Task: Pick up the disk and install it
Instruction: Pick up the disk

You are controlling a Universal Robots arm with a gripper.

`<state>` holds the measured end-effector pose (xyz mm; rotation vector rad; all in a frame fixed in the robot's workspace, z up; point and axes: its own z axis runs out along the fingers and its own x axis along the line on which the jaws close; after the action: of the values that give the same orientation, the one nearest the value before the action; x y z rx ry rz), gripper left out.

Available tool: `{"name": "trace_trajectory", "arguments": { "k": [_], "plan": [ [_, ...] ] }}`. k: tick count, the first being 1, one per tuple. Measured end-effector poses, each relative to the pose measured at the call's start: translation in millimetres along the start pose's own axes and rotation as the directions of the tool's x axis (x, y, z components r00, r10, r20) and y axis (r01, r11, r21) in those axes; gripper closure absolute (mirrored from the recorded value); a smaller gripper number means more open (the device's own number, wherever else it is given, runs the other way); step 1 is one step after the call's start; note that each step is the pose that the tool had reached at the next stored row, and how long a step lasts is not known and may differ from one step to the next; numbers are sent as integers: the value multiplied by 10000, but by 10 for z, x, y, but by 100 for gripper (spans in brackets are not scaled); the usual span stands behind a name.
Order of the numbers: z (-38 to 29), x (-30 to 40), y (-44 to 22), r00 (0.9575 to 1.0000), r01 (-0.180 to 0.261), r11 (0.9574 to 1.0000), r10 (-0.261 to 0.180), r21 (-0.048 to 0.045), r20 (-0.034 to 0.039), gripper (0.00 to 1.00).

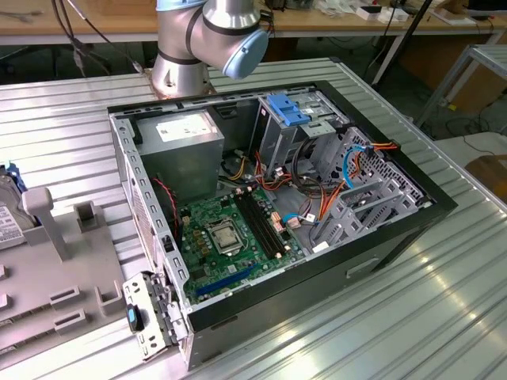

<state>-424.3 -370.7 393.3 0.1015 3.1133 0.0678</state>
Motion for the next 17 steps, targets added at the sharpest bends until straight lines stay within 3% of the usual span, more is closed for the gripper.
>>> {"name": "trace_trajectory", "arguments": {
  "k": [1,3,6,8,11,17],
  "plan": [
    [1,0,0,10000,57,10000,-57,-2,-2,89],
    [0,0,0,9968,804,9968,-804,-22,-35,89],
    [0,0,0,9858,1679,9858,-1680,-46,-71,89],
    [1,0,0,9792,2027,9792,-2028,-45,-85,89],
    [0,0,0,9542,2988,9543,-2988,-23,-133,89],
    [1,0,0,9062,4225,9063,-4226,-54,-183,89]
  ]
}}
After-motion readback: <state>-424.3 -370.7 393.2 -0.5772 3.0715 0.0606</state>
